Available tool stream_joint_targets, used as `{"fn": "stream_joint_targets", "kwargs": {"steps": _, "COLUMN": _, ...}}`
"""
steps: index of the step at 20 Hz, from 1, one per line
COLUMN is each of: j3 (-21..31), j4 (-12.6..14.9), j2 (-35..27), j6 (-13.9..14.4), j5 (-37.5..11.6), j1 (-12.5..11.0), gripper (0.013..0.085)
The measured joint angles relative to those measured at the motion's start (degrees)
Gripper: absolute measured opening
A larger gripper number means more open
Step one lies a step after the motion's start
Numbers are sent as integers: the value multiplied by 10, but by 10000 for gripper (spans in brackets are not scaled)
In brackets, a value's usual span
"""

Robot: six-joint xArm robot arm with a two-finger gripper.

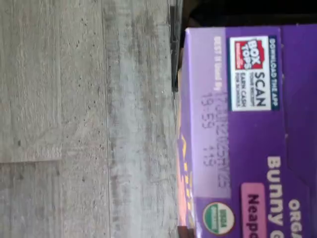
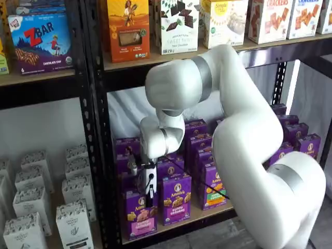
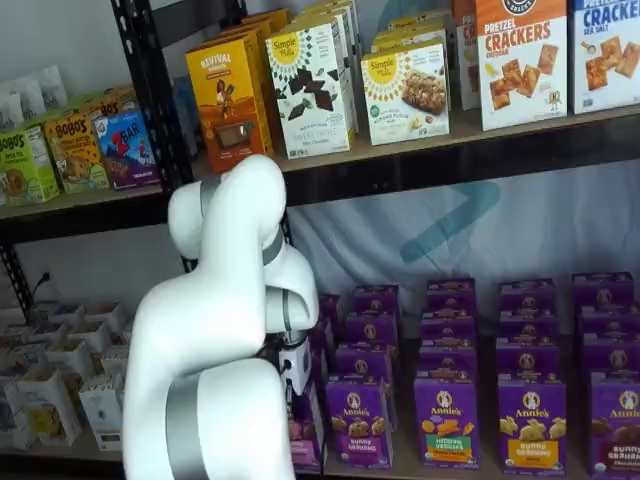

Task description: Pick up the purple box with a pink patch in the middle, on the bottom shelf, the first box from the left

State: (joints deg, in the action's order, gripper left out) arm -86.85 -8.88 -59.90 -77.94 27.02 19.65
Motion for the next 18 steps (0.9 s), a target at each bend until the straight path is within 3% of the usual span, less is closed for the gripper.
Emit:
{"fn": "stream_joint_targets", "kwargs": {"steps": 8, "j3": 122, "j4": 25, "j2": 75, "j6": 27, "j5": -59, "j1": 7, "gripper": 330}}
{"fn": "stream_joint_targets", "kwargs": {"steps": 18, "j3": 283, "j4": -3, "j2": 198, "j6": 14, "j5": -103, "j1": 23, "gripper": 330}}
